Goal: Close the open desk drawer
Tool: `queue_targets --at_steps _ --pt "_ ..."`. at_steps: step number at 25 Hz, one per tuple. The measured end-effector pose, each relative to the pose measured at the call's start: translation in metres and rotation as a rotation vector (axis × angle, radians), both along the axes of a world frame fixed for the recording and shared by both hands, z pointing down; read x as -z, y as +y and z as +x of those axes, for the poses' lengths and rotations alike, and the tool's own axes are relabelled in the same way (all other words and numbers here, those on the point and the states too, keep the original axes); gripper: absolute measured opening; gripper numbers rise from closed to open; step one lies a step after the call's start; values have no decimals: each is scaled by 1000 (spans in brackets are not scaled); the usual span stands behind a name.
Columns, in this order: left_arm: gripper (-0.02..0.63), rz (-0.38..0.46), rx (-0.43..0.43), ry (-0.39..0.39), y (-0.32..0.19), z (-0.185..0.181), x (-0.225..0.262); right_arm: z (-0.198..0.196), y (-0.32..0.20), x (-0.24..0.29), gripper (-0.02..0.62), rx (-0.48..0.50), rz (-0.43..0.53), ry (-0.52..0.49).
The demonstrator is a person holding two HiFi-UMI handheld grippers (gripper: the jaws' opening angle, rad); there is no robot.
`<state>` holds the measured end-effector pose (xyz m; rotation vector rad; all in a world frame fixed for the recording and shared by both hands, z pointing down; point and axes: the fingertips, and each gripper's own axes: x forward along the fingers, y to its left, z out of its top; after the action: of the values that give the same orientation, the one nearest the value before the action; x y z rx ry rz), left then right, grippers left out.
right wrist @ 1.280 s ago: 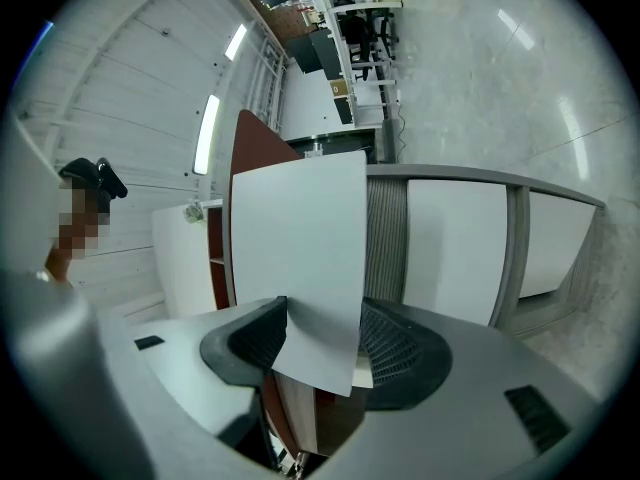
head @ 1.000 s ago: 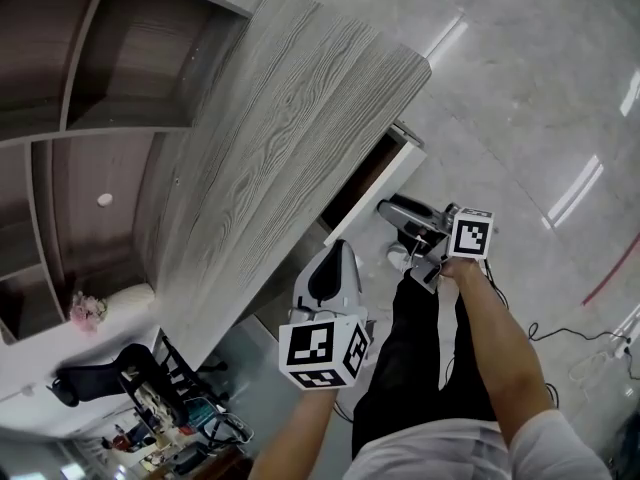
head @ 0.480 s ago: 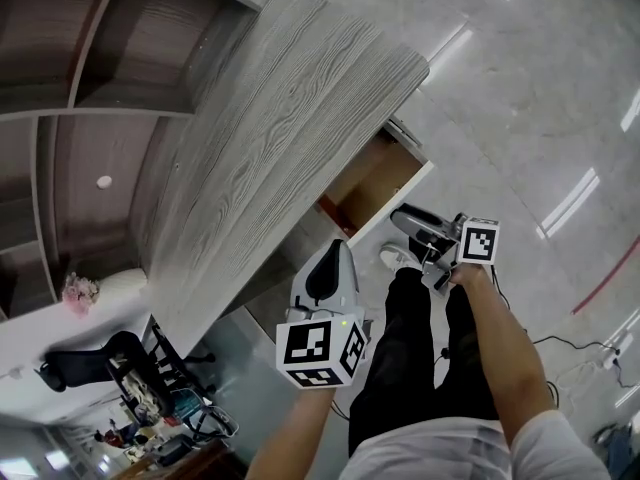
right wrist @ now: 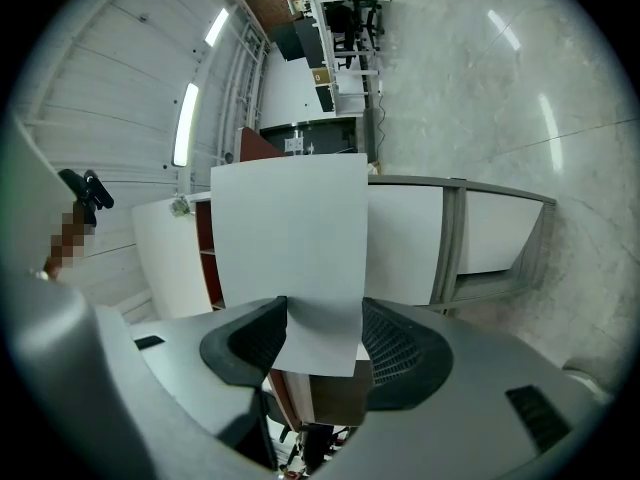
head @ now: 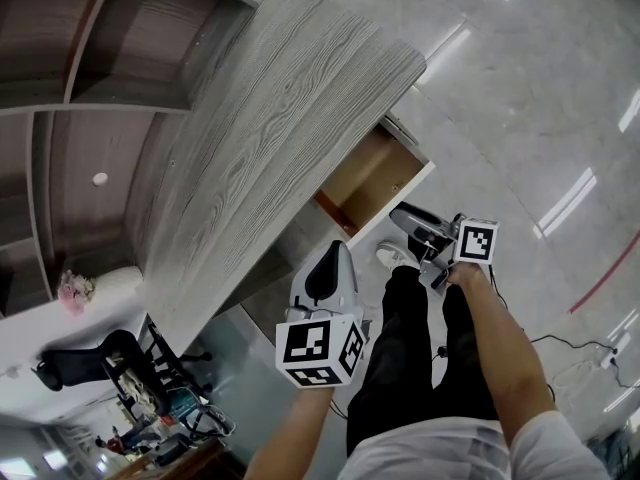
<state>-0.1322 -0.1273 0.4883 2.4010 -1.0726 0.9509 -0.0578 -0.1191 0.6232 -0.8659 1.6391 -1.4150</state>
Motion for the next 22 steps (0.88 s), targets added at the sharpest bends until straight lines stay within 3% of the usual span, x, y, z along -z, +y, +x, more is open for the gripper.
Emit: queue_targets --at_steps 2,7,11,14,17,22 --pt "2 0 -3 2 1 1 0 1 2 -4 223 -5 -12 14" --pt "2 3 -8 3 3 -1 1 2 3 -13 55 -12 -59 88" --pt "2 7 -2 8 1 -4 5 3 0 -10 40 -12 -61 101" --pt "2 7 -1 15 -1 -5 11 1 8 -15 38 10 -149 131" --pt "2 20 -6 24 -2 -1 21 -5 20 -8 38 93 -196 234" --pt "2 36 10 63 1 7 44 -4 40 43 38 189 -159 391"
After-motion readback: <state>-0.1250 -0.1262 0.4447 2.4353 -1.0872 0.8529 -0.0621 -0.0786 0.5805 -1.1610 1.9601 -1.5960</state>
